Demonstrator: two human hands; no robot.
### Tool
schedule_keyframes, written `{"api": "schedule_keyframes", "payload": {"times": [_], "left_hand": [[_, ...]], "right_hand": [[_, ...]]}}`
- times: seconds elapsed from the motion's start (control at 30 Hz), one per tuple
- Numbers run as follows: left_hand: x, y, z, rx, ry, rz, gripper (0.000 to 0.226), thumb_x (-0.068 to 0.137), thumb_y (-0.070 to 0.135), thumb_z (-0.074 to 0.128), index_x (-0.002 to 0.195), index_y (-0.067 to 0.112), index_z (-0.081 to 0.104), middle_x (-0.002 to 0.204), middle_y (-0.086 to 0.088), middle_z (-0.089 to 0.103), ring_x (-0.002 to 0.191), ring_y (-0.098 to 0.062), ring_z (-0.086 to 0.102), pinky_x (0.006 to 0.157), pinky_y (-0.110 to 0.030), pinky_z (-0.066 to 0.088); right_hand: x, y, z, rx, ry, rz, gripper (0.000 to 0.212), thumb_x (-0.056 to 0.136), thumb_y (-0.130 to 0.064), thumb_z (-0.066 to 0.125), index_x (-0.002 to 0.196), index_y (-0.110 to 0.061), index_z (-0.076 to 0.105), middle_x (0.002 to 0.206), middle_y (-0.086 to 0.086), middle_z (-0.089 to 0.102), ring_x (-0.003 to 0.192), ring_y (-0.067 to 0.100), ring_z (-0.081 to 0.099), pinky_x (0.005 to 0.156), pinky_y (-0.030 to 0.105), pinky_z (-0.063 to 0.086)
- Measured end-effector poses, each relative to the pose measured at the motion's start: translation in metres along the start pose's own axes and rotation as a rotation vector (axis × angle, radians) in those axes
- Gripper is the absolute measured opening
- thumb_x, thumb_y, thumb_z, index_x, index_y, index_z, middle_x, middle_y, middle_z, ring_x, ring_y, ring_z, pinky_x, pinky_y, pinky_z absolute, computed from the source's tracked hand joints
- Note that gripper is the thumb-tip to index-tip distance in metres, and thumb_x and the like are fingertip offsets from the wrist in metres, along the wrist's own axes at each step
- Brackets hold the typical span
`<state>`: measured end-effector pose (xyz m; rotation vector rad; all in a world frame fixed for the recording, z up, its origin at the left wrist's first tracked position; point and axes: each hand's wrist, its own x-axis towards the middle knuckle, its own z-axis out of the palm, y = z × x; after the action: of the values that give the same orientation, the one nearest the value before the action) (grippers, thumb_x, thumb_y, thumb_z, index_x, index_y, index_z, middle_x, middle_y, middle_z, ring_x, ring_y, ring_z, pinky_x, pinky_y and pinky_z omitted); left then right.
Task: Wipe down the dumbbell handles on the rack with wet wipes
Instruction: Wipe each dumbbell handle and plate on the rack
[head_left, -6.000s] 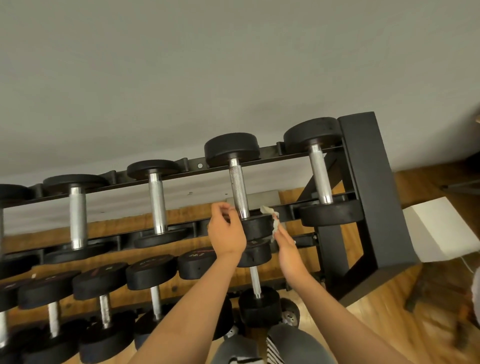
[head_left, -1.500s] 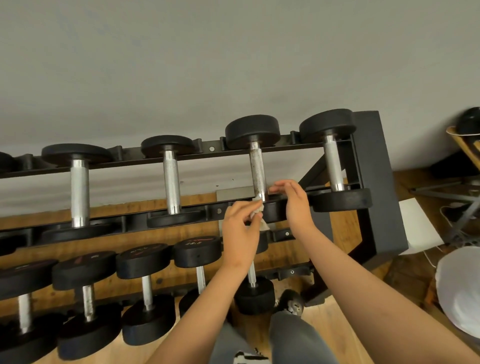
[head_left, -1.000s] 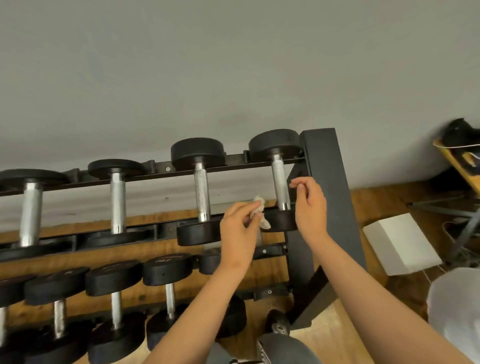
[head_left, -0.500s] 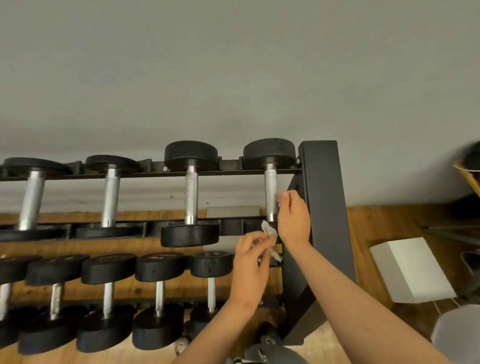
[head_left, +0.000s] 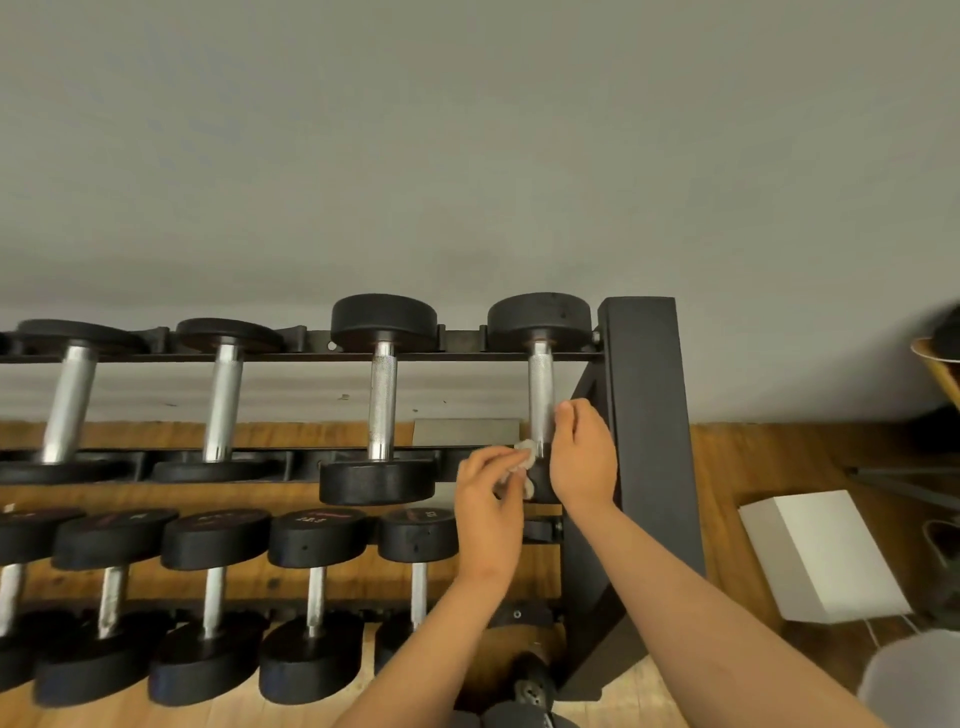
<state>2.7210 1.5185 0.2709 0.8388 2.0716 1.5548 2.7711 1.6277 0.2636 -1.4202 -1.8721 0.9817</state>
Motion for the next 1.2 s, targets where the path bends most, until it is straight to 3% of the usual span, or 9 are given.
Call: {"api": "schedule_keyframes", "payload": {"times": [0.23,0.4,0.6,0.83,1.0,1.2], "left_hand": [[-0.014,-0.008,-0.01,-0.09,-0.083,-0.037,0.033,0.087,-0.002,0.067,0.097,0.029,0.072,0.107,0.012,0.061,0.107,-0.002,0.058,0.088,-0.009,0.045],[0.024,-0.009,-0.013,-0.12,-0.084,-0.04,0.032,0.087,0.002,0.068,0.094,0.033,0.071,0.106,0.013,0.06,0.104,-0.001,0.059,0.089,-0.009,0.045],[-0.015,-0.026,-0.021,-0.139,-0.129,-0.078,0.031,0.084,0.001,0.072,0.092,0.031,0.074,0.105,0.017,0.061,0.105,-0.007,0.062,0.092,-0.022,0.051],[0.016,-0.024,-0.012,-0.195,-0.016,-0.151,0.029,0.088,-0.003,0.064,0.093,0.024,0.074,0.107,0.009,0.064,0.106,-0.006,0.061,0.098,-0.026,0.05],[-0.017,-0.025,0.0,-0.232,0.138,-0.158,0.032,0.087,-0.005,0.064,0.098,0.023,0.074,0.108,0.009,0.069,0.107,-0.001,0.062,0.096,-0.02,0.05],[-0.017,-0.017,0.016,-0.233,0.269,-0.184,0.038,0.094,-0.002,0.055,0.117,0.027,0.065,0.126,0.006,0.064,0.12,0.004,0.055,0.098,-0.009,0.042]], "right_hand": [[0.001,0.001,0.001,-0.025,0.004,0.046,0.031,0.104,-0.029,0.037,0.086,-0.014,0.057,0.079,0.002,0.059,0.072,0.012,0.057,0.059,0.021,0.04],[0.0,0.0,0.001,-0.004,0.027,0.07,0.029,0.103,-0.025,0.037,0.087,-0.014,0.058,0.083,0.002,0.062,0.077,0.011,0.058,0.063,0.018,0.041],[0.0,0.0,0.001,0.002,0.028,0.081,0.029,0.104,-0.025,0.038,0.089,-0.011,0.059,0.083,0.004,0.063,0.077,0.014,0.059,0.063,0.019,0.042],[0.001,0.0,0.0,0.033,0.015,0.084,0.029,0.104,-0.024,0.038,0.085,-0.012,0.058,0.081,0.005,0.062,0.075,0.015,0.059,0.063,0.021,0.043],[0.002,0.005,0.0,0.013,-0.011,0.03,0.03,0.103,-0.027,0.038,0.083,-0.016,0.057,0.076,-0.001,0.058,0.071,0.008,0.056,0.061,0.017,0.038],[0.004,0.01,0.001,-0.072,-0.071,-0.018,0.038,0.103,-0.035,0.033,0.086,-0.013,0.059,0.083,0.002,0.058,0.076,0.012,0.056,0.057,0.017,0.035]]}}
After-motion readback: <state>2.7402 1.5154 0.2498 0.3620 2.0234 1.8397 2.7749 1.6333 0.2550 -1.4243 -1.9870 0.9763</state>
